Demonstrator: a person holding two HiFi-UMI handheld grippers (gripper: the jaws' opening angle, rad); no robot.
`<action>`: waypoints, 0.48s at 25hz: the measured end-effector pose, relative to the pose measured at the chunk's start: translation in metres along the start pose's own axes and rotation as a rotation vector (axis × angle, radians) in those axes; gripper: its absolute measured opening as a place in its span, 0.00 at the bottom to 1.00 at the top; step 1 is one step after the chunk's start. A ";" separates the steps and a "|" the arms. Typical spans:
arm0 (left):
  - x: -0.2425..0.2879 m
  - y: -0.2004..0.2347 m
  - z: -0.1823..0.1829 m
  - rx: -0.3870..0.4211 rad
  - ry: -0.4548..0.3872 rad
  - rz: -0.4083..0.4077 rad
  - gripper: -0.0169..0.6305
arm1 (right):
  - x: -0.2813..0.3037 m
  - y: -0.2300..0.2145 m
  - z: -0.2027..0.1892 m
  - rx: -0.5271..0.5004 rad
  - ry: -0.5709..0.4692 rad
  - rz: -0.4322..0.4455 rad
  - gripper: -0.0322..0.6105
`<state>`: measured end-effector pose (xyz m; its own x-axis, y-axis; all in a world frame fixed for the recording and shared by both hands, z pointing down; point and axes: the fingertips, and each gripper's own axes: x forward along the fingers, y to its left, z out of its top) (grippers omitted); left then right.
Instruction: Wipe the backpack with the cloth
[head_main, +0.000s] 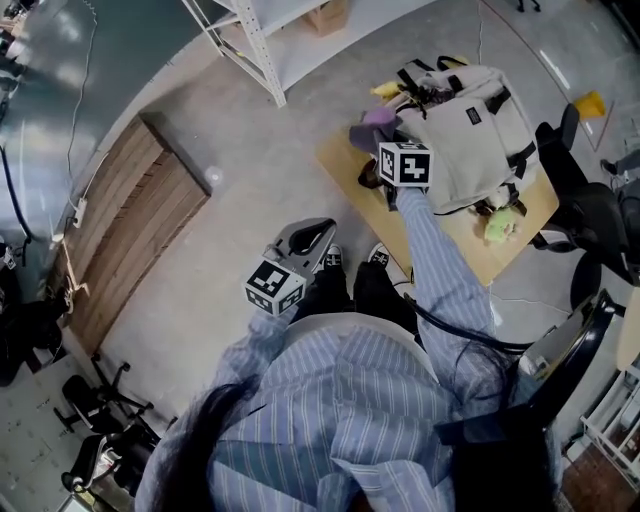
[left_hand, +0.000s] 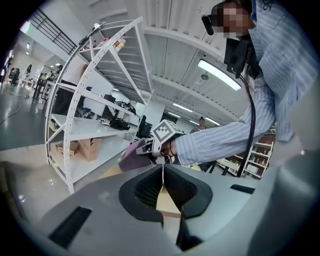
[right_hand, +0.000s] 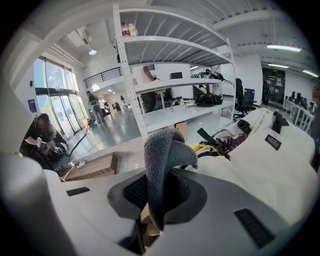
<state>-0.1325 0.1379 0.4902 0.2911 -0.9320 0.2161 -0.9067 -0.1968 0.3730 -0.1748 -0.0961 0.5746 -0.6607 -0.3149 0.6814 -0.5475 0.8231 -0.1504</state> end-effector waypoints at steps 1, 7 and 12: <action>0.000 0.001 -0.001 -0.001 0.002 -0.004 0.05 | -0.005 0.000 -0.005 -0.004 0.006 0.000 0.11; 0.004 -0.001 -0.004 0.008 0.011 -0.049 0.05 | -0.035 0.009 -0.039 -0.059 0.034 0.009 0.11; 0.014 -0.008 -0.003 0.022 0.019 -0.073 0.05 | -0.061 0.025 -0.071 -0.061 0.049 0.055 0.11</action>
<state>-0.1201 0.1279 0.4931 0.3625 -0.9090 0.2058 -0.8892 -0.2712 0.3686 -0.1120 -0.0228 0.5804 -0.6624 -0.2460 0.7076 -0.4774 0.8665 -0.1457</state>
